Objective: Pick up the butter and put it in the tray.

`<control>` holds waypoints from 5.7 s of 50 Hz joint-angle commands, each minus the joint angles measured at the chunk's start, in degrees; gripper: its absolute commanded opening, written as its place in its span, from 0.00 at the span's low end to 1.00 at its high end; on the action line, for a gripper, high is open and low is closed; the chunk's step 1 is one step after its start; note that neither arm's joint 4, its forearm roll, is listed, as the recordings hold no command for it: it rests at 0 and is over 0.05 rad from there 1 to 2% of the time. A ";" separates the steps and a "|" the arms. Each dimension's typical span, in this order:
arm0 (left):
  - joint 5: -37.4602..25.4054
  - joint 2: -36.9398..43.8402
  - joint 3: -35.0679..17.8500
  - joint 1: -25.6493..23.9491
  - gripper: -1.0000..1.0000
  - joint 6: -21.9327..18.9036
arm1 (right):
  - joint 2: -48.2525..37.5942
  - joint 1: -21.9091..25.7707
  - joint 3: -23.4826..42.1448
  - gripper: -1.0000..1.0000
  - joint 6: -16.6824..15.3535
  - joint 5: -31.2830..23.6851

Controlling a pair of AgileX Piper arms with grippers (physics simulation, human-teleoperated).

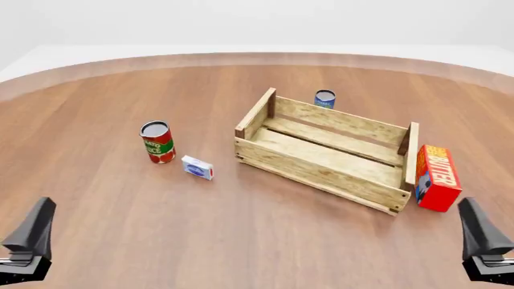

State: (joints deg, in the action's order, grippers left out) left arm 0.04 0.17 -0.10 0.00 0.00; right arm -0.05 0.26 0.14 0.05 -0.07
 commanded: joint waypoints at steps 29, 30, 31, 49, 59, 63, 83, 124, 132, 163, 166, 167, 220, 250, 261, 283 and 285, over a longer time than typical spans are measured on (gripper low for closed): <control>0.07 0.26 -0.15 0.00 1.00 0.00 | -12.27 -7.72 2.58 1.00 -0.39 2.09; 0.07 0.26 -0.15 0.00 1.00 0.00 | -12.41 -7.70 2.61 1.00 -1.08 1.74; 0.07 0.26 -0.15 0.00 1.00 0.00 | -12.38 -7.69 2.62 1.00 -1.13 1.54; 0.07 0.26 -0.15 0.00 1.00 0.00 | -15.76 -12.29 1.71 1.00 -3.44 3.17; 0.07 0.26 -0.15 0.00 1.00 0.00 | -22.18 -14.88 0.90 1.00 -4.36 9.23; 0.07 0.26 -0.15 0.00 1.00 0.00 | -25.03 -15.09 0.46 1.00 -4.01 12.04; 0.07 0.26 -0.15 0.00 1.00 0.00 | -41.65 -14.55 1.02 1.00 -2.69 26.99; 0.07 0.26 -0.15 0.00 1.00 0.00 | -63.68 -14.44 0.88 1.00 -3.10 48.03; 0.07 0.26 -0.15 0.00 1.00 0.00 | -67.94 -14.72 0.77 1.00 -3.03 52.04; 0.07 0.26 -0.15 0.00 1.00 0.00 | -80.72 -15.47 2.08 1.00 -2.74 61.52; 0.07 0.26 -0.15 0.00 1.00 0.00 | -81.38 -15.63 2.08 1.00 -2.67 62.12; 0.07 0.26 -0.15 0.00 1.00 0.00 | -81.48 -15.65 2.09 1.00 -2.67 62.21; 0.07 0.26 -0.15 0.00 1.00 0.00 | -96.13 -14.88 6.63 1.00 -3.02 68.94; 0.07 0.26 -0.15 0.00 1.00 0.00 | -100.69 -14.48 9.31 1.00 -3.28 69.77; 0.07 0.26 -0.15 0.00 1.00 0.00 | -102.34 -14.65 10.06 1.00 -3.59 69.84; 0.07 0.26 -0.15 0.00 1.00 0.00 | -104.86 -14.69 11.49 1.00 -3.79 69.85; 0.07 0.26 -0.15 0.00 1.00 0.00 | -105.00 -14.76 11.53 1.00 -3.81 69.86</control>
State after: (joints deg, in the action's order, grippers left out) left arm 0.11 0.43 -0.25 0.00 0.00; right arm -103.92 -14.40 11.13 -3.62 69.77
